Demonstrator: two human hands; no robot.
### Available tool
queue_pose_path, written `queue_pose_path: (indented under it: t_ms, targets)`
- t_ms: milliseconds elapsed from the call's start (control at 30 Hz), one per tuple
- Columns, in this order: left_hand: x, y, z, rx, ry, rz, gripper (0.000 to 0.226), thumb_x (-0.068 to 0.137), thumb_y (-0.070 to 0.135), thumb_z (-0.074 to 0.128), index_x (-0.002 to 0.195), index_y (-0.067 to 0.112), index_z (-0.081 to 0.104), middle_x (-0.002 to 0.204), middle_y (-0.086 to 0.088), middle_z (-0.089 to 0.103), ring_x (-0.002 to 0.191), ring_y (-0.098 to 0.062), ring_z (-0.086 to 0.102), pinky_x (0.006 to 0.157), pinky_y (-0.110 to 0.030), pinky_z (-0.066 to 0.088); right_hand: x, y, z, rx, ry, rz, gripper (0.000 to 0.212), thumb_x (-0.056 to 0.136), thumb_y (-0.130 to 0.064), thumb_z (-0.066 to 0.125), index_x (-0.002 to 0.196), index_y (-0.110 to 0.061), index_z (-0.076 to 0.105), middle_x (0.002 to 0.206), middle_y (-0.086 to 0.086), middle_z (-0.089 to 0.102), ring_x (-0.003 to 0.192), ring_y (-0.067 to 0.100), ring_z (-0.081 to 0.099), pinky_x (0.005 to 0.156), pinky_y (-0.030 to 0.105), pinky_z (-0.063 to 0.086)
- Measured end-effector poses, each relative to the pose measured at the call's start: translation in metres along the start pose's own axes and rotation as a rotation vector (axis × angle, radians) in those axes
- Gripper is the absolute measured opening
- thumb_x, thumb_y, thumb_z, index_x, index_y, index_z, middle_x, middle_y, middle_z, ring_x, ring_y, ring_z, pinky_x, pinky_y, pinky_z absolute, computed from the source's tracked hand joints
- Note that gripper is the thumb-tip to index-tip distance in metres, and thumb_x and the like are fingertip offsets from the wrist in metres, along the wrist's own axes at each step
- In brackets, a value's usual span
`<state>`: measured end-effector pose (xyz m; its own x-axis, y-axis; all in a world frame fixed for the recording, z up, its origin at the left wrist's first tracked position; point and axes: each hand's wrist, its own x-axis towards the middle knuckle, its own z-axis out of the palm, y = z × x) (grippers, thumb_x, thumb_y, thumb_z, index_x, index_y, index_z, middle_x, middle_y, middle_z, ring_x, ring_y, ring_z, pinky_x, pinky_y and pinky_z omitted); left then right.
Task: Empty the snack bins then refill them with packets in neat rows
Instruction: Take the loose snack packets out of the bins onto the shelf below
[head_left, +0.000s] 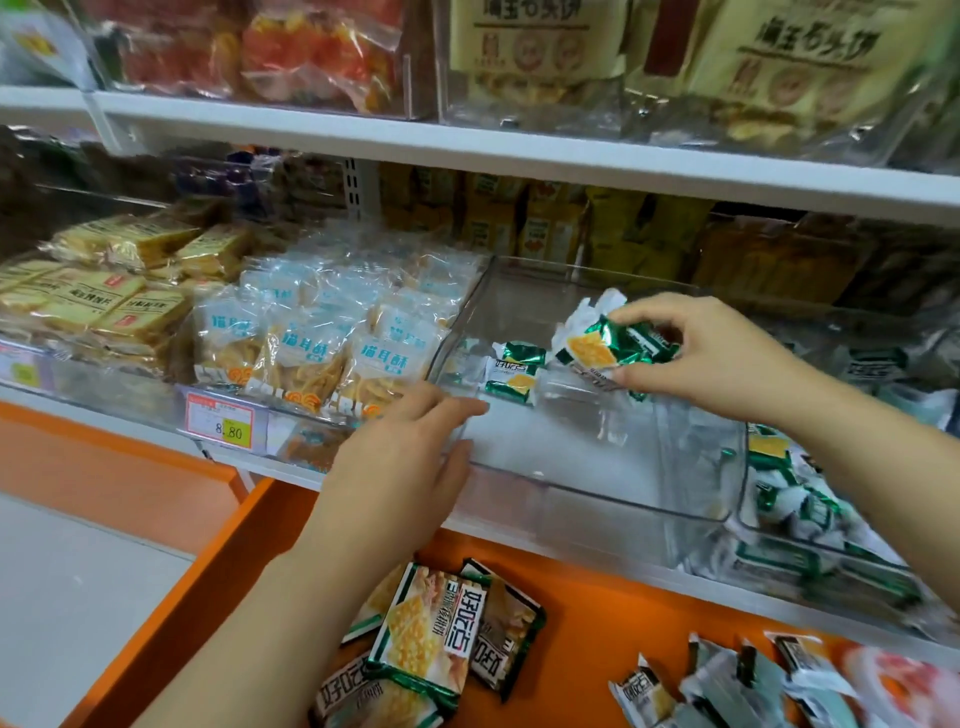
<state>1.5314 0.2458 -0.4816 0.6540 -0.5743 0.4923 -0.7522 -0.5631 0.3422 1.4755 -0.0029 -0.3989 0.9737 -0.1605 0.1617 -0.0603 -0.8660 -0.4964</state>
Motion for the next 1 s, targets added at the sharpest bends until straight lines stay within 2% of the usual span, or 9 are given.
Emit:
queue_pose_path:
  t_ms: [100,167,267,400,500,600,700,833,1000]
  targets:
    - [0.034,0.016,0.011,-0.069,-0.090,-0.036,0.038,0.092,0.022,0.057,0.130,0.028,0.055,0.120,0.005,0.056,0.106,-0.016,0.057,0.083,-0.035,0.051,-0.013,0.031,-0.015,0.073,0.219,0.074,0.048,0.076,-0.022,0.078,0.120,-0.022,0.062,0.115,-0.005,0.057,0.103,0.008,0.050,0.082,0.015,0.033]
    - [0.069,0.020,0.031,-0.116,-0.139,-0.069,0.043,0.091,0.021,0.059,0.133,0.027,0.052,0.126,0.000,0.052,0.115,-0.019,0.052,0.096,-0.035,0.045,-0.019,0.049,-0.018,0.191,0.310,0.121,0.047,0.075,-0.020,0.079,0.119,-0.023,0.062,0.115,-0.003,0.061,0.098,0.011,0.057,0.087,0.024,0.042]
    - [0.114,0.018,0.067,-0.140,-0.321,-0.177,0.057,0.090,0.018,0.061,0.142,0.025,0.041,0.138,-0.010,0.040,0.123,-0.028,0.045,0.103,-0.031,0.035,-0.029,0.066,-0.016,0.398,0.407,0.157,0.048,0.076,-0.020,0.078,0.121,-0.021,0.060,0.117,0.004,0.064,0.096,0.019,0.066,0.087,0.046,0.054]
    - [0.146,-0.001,0.100,0.080,-0.581,-0.267,0.072,0.089,0.026,0.061,0.150,0.030,0.023,0.146,-0.016,0.024,0.131,-0.039,0.033,0.110,-0.036,0.027,-0.035,0.076,-0.013,0.438,0.551,0.161,0.047,0.070,-0.040,0.077,0.113,-0.038,0.059,0.117,0.002,0.064,0.108,0.022,0.061,0.092,0.047,0.051]
    - [0.159,-0.010,0.115,0.144,-0.698,-0.278,0.080,0.086,0.030,0.065,0.151,0.033,0.018,0.151,-0.015,0.018,0.135,-0.042,0.030,0.111,-0.040,0.029,-0.034,0.089,-0.013,0.417,0.612,0.187,0.042,0.077,-0.024,0.077,0.113,-0.032,0.058,0.117,0.002,0.061,0.109,0.016,0.056,0.097,0.035,0.045]
    - [0.162,-0.007,0.124,0.092,-0.689,-0.196,0.076,0.085,0.023,0.067,0.148,0.024,0.025,0.148,-0.012,0.030,0.136,-0.034,0.028,0.108,-0.029,0.029,-0.033,0.099,-0.013,0.362,0.608,0.239,0.045,0.081,-0.017,0.074,0.123,-0.016,0.059,0.110,-0.004,0.053,0.105,0.007,0.047,0.090,0.020,0.035]
    - [0.164,-0.011,0.129,0.139,-0.659,-0.197,0.082,0.075,0.022,0.075,0.145,0.018,0.033,0.135,-0.014,0.042,0.127,-0.033,0.035,0.106,-0.028,0.033,-0.031,0.105,-0.013,0.367,0.592,0.256,0.046,0.082,-0.017,0.073,0.125,-0.014,0.058,0.106,-0.007,0.048,0.101,0.003,0.041,0.087,0.018,0.032]
    - [0.171,-0.014,0.136,0.307,-0.649,-0.236,0.094,0.065,0.049,0.080,0.144,0.021,0.036,0.135,-0.011,0.038,0.125,-0.037,0.039,0.106,-0.038,0.036,-0.029,0.105,-0.011,0.391,0.593,0.255,0.042,0.083,-0.018,0.073,0.122,-0.019,0.059,0.104,-0.009,0.052,0.097,0.003,0.045,0.084,0.018,0.034]
    - [0.170,-0.006,0.140,0.164,-0.665,-0.182,0.086,0.066,0.041,0.083,0.136,0.018,0.040,0.131,-0.009,0.048,0.117,-0.025,0.051,0.090,-0.023,0.039,-0.030,0.107,-0.013,0.397,0.589,0.239,0.039,0.082,-0.018,0.073,0.118,-0.024,0.058,0.099,-0.017,0.051,0.099,0.003,0.047,0.085,0.019,0.034]
